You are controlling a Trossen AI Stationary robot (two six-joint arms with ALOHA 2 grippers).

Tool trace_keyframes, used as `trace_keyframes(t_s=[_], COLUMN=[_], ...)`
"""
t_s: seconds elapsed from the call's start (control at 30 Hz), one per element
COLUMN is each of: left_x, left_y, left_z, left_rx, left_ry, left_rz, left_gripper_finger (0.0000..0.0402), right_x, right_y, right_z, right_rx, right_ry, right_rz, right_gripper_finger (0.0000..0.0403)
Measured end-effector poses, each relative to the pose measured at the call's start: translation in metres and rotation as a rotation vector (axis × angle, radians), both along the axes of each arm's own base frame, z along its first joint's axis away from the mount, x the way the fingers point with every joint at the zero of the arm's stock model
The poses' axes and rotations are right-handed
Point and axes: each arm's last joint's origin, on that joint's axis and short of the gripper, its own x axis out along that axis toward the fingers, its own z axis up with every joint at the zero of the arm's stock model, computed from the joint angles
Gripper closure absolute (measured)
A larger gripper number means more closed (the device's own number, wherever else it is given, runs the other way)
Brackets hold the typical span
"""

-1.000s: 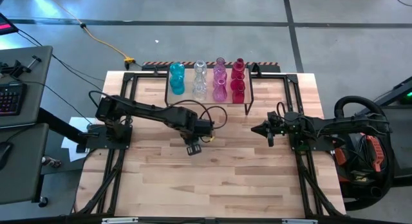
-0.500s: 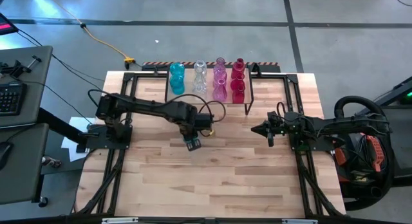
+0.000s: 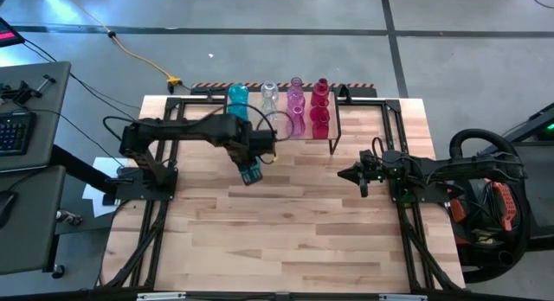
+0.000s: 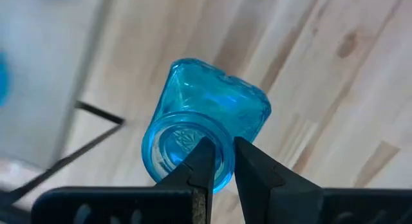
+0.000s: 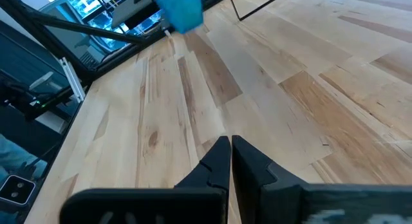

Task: Sort vases onto shelf
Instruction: Put the blue vase on the shelf aligned with the other blue vase

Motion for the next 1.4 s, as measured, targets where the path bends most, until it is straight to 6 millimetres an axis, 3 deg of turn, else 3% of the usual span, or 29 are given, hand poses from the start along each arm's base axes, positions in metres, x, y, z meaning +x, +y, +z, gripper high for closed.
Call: trace_keyframes(t_s=[0.27,0.97,1.4], left_x=[-0.015,-0.023,-0.054], left_y=[0.019,0.040,0.046], left_z=[0.029,0.056,0.084], left_rx=[0.060,0.051,0.153], left_ry=[0.026,-0.064,-0.142], left_rz=[0.054,0.051,0.064], left_gripper_finger=[0.0365,0.0366,0.0366], right_x=[0.000,0.000,0.000], right_y=[0.000,0.000,0.000], right_z=[-0.001,-0.001,-0.001], right_rx=[0.000,0.001,0.001], right_ry=[0.006,0.007,0.009], right_rz=[0.000,0.000,0.000], right_gripper_finger=[0.0402,0.0402,0.0402])
